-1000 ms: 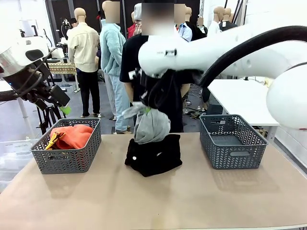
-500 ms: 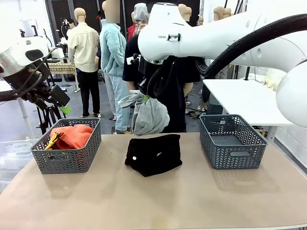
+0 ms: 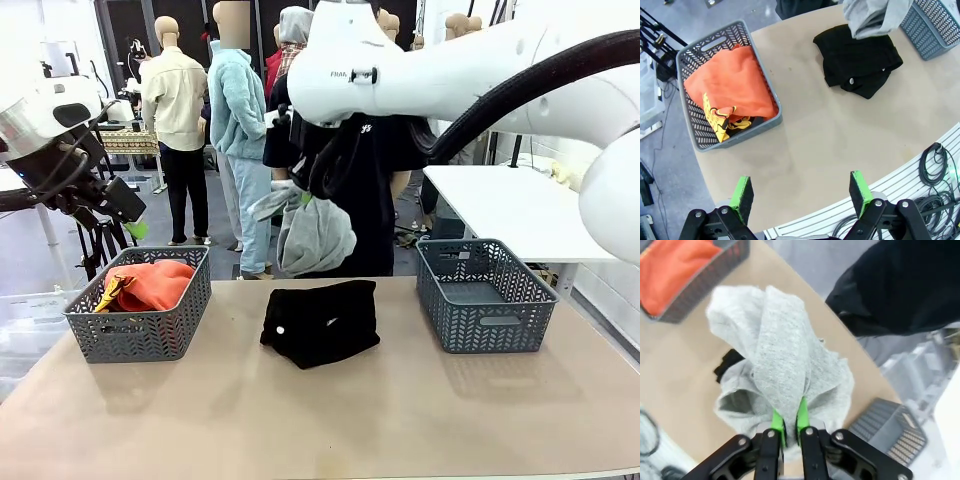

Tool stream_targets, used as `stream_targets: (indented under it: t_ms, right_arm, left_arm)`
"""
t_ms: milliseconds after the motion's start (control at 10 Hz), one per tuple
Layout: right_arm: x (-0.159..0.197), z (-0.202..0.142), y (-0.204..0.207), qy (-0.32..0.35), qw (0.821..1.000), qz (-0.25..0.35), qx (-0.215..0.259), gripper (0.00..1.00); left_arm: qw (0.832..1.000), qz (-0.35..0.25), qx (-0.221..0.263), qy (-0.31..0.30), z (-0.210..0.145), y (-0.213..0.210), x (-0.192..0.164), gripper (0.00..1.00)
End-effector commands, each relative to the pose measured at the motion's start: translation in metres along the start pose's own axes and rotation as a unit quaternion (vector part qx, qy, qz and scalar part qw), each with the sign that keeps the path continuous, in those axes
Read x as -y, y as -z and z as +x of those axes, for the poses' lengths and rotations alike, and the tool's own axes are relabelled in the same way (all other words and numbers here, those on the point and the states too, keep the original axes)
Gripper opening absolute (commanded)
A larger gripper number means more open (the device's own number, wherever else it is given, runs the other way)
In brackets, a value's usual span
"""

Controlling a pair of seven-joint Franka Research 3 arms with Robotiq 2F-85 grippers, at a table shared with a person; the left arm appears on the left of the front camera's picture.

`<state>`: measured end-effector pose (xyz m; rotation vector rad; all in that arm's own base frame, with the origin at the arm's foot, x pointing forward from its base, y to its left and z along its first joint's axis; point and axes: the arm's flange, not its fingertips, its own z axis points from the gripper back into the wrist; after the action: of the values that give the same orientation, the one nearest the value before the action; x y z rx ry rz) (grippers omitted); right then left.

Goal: Sort the tops and bottoms.
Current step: Lift clothes from the center of the table with your right hand, then sort the clothes according to human instructions.

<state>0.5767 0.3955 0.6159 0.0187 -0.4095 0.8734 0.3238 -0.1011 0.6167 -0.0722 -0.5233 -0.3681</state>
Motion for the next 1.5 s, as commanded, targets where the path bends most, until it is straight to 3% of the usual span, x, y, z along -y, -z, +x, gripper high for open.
stream_targets:
  t_ms: [0,300,400,1400]
  right_arm:
    - [0.007,0.005,-0.016,0.027,0.999,-0.031,-0.017,0.00]
    - [0.010,0.010,-0.020,0.027,0.999,-0.027,-0.032,0.00]
    - [0.010,-0.004,-0.020,0.020,1.000,-0.018,-0.009,0.00]
    - [0.010,-0.004,-0.020,0.020,1.000,-0.018,-0.009,0.00]
  left_arm:
    - [1.000,0.000,0.001,-0.002,0.002,-0.001,0.000,1.00]
    - [1.000,0.000,0.001,-0.002,0.002,-0.001,0.000,1.00]
    - [1.000,0.000,0.001,-0.002,0.002,-0.001,0.000,1.00]
    - [1.000,0.000,0.001,-0.002,0.002,-0.001,0.000,1.00]
